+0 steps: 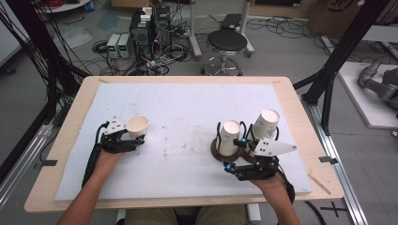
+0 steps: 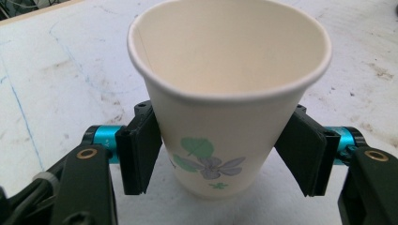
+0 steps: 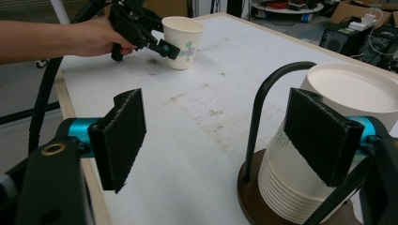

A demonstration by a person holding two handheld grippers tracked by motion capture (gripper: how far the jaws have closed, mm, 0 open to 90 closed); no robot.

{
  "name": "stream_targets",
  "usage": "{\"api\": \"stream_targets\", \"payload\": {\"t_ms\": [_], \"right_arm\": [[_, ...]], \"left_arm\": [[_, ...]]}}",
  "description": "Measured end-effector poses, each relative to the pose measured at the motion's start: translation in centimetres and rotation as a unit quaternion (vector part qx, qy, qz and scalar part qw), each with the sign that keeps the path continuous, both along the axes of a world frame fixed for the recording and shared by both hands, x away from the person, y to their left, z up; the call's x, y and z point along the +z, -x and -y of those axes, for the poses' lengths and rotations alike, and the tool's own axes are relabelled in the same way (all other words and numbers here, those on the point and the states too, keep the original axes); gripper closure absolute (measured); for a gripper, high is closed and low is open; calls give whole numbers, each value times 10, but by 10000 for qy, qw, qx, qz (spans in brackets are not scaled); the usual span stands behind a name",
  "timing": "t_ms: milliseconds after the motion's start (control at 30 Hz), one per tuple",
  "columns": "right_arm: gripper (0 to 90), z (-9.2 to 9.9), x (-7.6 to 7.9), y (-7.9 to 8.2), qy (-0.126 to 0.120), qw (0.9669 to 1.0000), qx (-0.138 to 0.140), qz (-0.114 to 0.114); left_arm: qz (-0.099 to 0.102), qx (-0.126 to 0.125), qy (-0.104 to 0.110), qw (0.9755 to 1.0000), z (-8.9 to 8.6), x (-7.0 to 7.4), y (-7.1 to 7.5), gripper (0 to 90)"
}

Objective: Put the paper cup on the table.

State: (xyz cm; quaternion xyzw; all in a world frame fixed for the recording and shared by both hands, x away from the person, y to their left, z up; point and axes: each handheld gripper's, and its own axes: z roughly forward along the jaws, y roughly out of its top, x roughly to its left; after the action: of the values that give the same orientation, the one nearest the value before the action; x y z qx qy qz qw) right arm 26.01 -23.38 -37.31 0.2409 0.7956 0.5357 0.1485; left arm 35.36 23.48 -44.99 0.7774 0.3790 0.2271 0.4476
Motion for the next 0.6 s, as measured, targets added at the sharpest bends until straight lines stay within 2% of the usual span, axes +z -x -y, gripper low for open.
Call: {"api": "stream_targets", "payload": {"t_ms": [200, 267, 333, 367, 500, 533, 567, 600], "right_arm": [[220, -1, -1, -1, 9, 10000, 23, 0], [220, -1, -1, -1, 13, 10000, 27, -3], [220, -1, -1, -1, 21, 10000, 28, 3], [220, -1, -1, -1, 13, 10000, 18, -1], [220, -1, -2, -1, 31, 10000, 11, -17], [220, -1, -2, -1, 33, 10000, 10, -18], [220, -1, -2, -1, 40, 10000, 13, -17], [220, -1, -2, 0, 48, 10000, 2, -7]], "left_arm": [[-36, 32, 27, 10000, -3, -3, 2, 335], [-31, 56, 20, 10000, -3, -3, 2, 306], [11, 114, 23, 9999, -3, -3, 3, 221], [62, 132, 218, 9997, -5, -2, 6, 198], [119, 109, 369, 9992, -10, 2, 12, 180], [156, 84, 425, 9989, -12, 4, 15, 179], [241, 34, 576, 9980, -18, 9, 21, 178], [241, 34, 576, 9980, -18, 9, 21, 176]]}}
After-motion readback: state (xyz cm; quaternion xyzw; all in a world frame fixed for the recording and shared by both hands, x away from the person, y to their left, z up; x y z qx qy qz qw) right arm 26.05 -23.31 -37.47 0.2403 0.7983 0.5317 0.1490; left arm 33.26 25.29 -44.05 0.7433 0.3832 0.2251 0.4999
